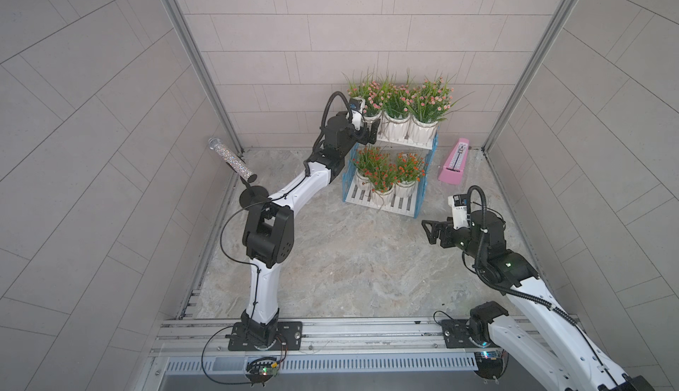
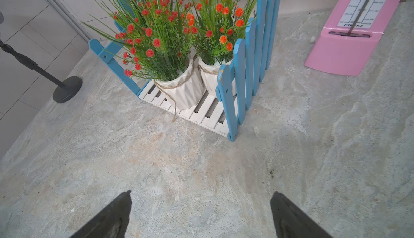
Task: Place the baby's breath potted plants on the rack by color
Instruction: Place the baby's breath potted plant on the rack.
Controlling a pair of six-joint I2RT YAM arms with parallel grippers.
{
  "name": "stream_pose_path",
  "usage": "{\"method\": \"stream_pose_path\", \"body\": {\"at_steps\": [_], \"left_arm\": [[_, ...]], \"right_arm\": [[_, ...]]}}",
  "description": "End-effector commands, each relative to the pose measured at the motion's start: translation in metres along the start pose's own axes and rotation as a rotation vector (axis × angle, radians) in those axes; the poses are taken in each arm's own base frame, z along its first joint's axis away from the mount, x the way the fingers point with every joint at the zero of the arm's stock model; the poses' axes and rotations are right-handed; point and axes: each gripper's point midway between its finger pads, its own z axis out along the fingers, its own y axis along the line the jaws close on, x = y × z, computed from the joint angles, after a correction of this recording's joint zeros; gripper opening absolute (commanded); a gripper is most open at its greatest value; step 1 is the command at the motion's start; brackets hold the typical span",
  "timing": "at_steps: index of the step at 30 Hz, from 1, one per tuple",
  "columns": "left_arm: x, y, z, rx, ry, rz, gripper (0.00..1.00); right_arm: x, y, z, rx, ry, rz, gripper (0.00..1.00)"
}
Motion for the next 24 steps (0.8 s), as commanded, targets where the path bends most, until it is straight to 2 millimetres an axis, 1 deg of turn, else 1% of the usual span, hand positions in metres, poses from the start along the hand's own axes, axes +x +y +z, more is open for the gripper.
{"method": "stream_pose_path", "body": {"at_steps": [1,5,14,24], "left_arm": [[-0.044,0.003,-0.011,-0.018,-0.097,0.029,1.00],[-0.047,0.007,-0.012,-0.020,-0.113,0.021,1.00],[-0.062,0.008,-0.012,-0.013,-0.143,0.018,1.00],[-0.071,0.005,-0.017,-0.001,-0.164,0.018,1.00]], "right_arm": [[-0.002,0.001,-0.001,-0.010,-0.015,0.001,0.99],[-0.002,0.002,-0.002,-0.012,-0.016,0.001,0.99],[-0.004,0.003,0.000,-0.019,-0.013,0.001,0.99],[-0.002,0.003,0.000,-0.021,-0.010,0.000,0.99]]}}
